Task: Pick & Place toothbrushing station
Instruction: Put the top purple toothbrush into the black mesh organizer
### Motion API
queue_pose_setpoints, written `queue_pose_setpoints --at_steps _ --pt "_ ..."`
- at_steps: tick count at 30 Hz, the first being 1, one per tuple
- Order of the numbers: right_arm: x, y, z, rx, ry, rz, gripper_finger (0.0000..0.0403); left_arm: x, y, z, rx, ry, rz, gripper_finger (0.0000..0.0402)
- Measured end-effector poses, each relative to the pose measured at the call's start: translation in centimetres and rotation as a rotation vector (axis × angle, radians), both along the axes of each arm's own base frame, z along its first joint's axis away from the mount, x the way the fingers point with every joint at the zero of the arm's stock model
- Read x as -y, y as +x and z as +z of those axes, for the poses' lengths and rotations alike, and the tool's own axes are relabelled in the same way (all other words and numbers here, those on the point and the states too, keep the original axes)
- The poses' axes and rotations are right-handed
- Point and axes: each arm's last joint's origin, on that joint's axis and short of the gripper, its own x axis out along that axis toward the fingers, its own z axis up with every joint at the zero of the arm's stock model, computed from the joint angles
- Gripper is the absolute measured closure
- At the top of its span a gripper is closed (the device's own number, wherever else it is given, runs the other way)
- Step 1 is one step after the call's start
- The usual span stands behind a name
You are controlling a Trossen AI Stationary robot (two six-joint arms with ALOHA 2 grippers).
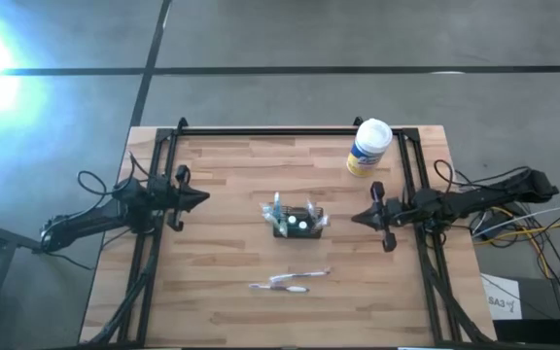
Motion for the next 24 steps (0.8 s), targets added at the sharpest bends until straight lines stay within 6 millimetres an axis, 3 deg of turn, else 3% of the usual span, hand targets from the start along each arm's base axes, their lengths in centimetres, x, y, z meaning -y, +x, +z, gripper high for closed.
queue_pose_setpoints --at_steps 8,16,24 --pt "-0.3 1.5 2.0 -0.084 -0.066 0.003 0.0394 0.0 0.1 -0.5 -0.052 -0.013 0.000 0.0396" --pt "-0.8 4.7 6.1 -0.239 -0.102 -0.016 0.0394 0.0 0.1 -1.2 -0.125 -0.032 0.000 0.0396" --pt "-3.5 8.6 10.1 -0.344 -0.178 0.080 0.0394 0.0 0.1 -1.3 -0.151 -0.009 0.003 0.0396"
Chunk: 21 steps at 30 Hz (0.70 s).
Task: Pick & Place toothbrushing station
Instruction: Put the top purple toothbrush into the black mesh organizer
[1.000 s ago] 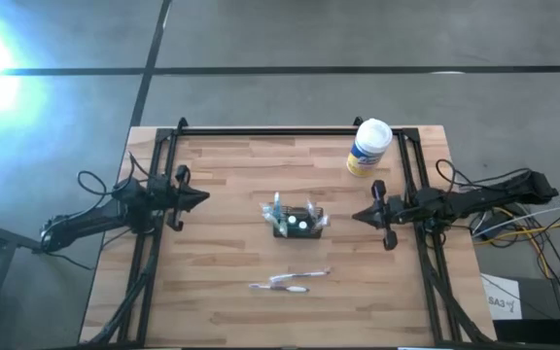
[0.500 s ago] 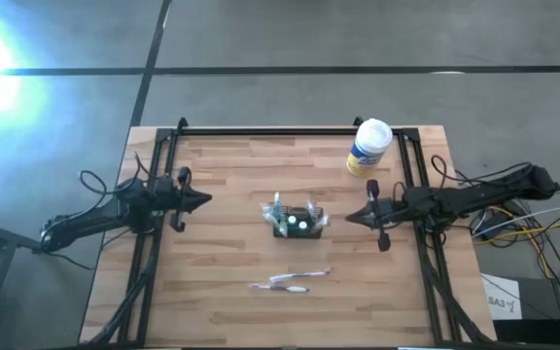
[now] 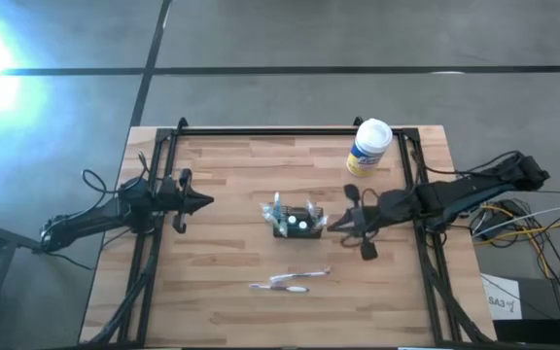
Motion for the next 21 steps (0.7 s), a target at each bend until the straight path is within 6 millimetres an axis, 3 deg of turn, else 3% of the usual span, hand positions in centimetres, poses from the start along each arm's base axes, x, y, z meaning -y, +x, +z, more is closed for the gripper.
queue_pose_setpoints --at_steps 5,9,14,21 --pt "-3.0 2.2 1.9 -0.014 -0.049 0.096 0.0394 0.0 0.0 0.0 0.000 0.003 0.000 0.0396" --pt "-5.3 3.7 2.7 -0.085 -0.072 0.060 0.0394 0.0 0.0 0.0 -0.001 0.019 0.001 0.0396" --pt "-8.0 4.9 2.1 -0.290 -0.095 -0.032 0.0394 0.0 0.0 -0.1 -0.002 0.020 0.000 0.0396" --pt "-11.4 5.8 -0.5 -0.605 -0.109 -0.129 0.0394 0.0 0.0 -0.2 -0.001 0.020 -0.006 0.0388"
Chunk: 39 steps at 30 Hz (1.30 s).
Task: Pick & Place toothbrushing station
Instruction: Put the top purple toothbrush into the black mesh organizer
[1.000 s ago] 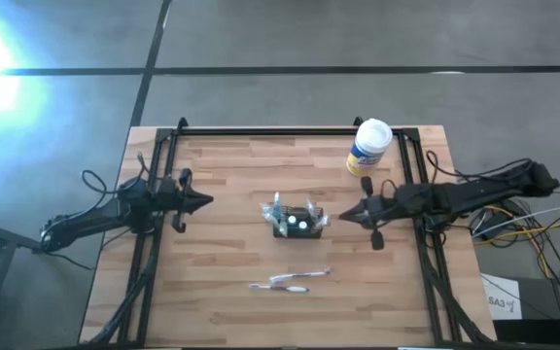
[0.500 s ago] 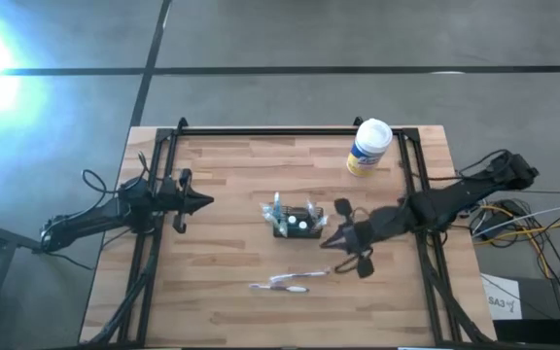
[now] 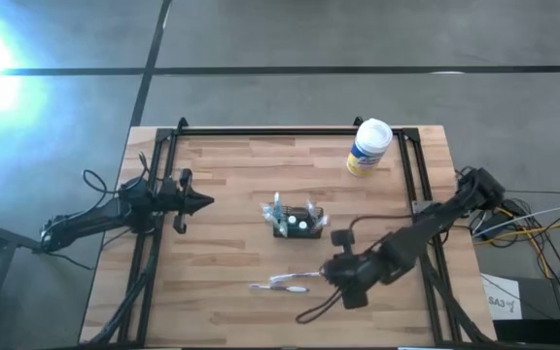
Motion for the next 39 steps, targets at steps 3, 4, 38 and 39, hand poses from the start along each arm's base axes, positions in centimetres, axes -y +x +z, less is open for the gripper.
queue_pose_setpoints --at_steps 3,4,38,39 --pt "-0.9 0.8 -1.3 -0.050 0.016 -0.028 0.0394 0.0 0.0 0.0 0.000 0.000 0.000 0.0390" --pt "-1.1 1.1 -1.8 -0.069 0.026 -0.037 0.0394 0.0 0.0 0.0 -0.001 0.000 0.000 0.0391" --pt "0.8 6.8 -13.9 -0.418 -0.103 -0.042 0.0243 0.0 0.0 0.0 0.010 -0.077 -0.007 0.0381" --pt "1.0 7.0 -14.1 -0.429 -0.097 -0.040 0.0248 0.0 0.0 0.0 0.011 -0.082 -0.007 0.0381"
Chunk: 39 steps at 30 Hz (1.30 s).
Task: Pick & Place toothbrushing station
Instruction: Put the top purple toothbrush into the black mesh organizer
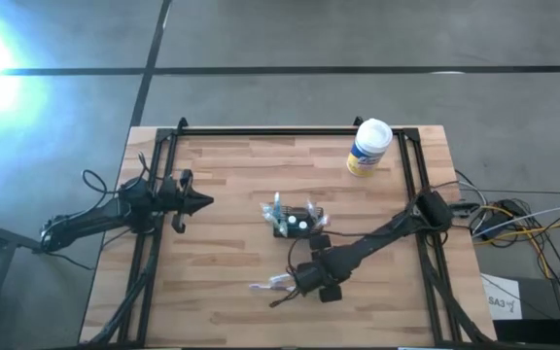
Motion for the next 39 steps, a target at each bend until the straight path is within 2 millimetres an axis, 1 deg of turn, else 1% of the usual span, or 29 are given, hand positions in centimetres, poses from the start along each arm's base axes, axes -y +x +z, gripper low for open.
queue_pose_setpoints --at_steps 6,9,12,14,20,22,24,27,30,34,39 --pt "0.4 0.4 -0.6 -0.051 0.084 0.021 0.0294 0.0 0.0 0.0 0.002 -0.047 -0.003 0.0380" --pt "0.4 0.3 -0.4 -0.048 0.079 0.027 0.0331 0.0 0.0 0.0 0.002 -0.050 -0.004 0.0378" --pt "0.5 0.0 0.2 -0.053 0.086 0.016 0.0371 0.0 0.0 0.0 0.001 -0.046 -0.004 0.0379" --pt "0.6 -0.2 0.7 -0.046 0.086 0.014 0.0383 0.0 0.0 0.0 0.004 -0.025 -0.003 0.0380" --pt "0.9 -0.8 4.6 0.066 0.098 -0.006 0.0381 0.0 0.0 0.1 0.008 -0.013 -0.003 0.0378" --pt "1.0 -1.2 6.1 0.119 0.092 -0.006 0.0382 0.0 0.0 0.1 0.015 -0.011 -0.008 0.0377" --pt "1.1 -1.7 8.1 0.198 0.083 -0.003 0.0383 0.1 0.0 0.5 0.049 0.001 -0.046 0.0376" --pt "1.0 -2.3 11.1 0.356 0.091 0.034 0.0383 0.5 -0.2 1.5 0.148 0.041 -0.170 0.0376" --pt "1.2 -2.9 13.0 0.522 0.147 0.091 0.0384 0.9 -0.4 2.5 0.239 0.037 -0.261 0.0376" --pt "1.9 -3.9 14.1 0.724 0.195 0.144 0.0384 1.2 -0.1 2.2 0.211 0.034 -0.277 0.0376" --pt "3.0 -4.5 14.1 0.939 0.234 0.170 0.0383 1.9 0.7 2.0 0.169 0.096 -0.324 0.0376"
